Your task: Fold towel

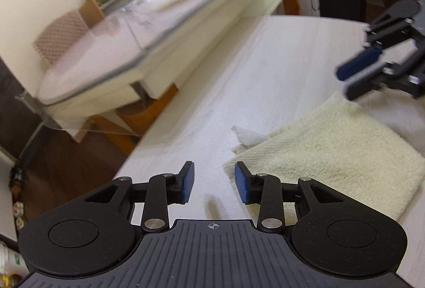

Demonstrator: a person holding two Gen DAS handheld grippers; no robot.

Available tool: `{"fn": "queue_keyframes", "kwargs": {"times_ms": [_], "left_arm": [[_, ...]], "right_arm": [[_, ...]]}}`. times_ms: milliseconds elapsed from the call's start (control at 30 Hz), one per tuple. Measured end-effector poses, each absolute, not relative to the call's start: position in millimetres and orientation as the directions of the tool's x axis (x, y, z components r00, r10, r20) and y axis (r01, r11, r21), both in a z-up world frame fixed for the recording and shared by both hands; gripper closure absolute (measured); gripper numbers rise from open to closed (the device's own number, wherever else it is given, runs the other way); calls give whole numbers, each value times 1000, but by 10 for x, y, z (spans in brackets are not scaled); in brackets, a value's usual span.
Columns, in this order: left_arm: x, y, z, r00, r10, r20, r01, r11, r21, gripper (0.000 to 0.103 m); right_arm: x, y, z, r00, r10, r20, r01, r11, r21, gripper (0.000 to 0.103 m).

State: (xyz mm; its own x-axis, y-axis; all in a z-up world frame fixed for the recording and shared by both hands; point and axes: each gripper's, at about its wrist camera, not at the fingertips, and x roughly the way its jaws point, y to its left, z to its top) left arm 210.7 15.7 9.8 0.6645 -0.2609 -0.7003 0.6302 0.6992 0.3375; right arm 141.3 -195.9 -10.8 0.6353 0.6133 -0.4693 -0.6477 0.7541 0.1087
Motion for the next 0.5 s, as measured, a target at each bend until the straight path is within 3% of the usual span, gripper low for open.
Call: {"fn": "queue_keyframes", "kwargs": {"times_ms": [200, 500], "left_arm": [[1651, 199, 146, 639, -317, -701, 659, 695, 286, 65], [1484, 283, -22, 655, -305, -691, 610, 754, 246, 64]], "right_arm": [[921, -1741, -160, 540, 673, -505, -774, 633, 15, 77], [821, -1649, -238, 539, 640, -547, -780, 624, -39, 77]]}}
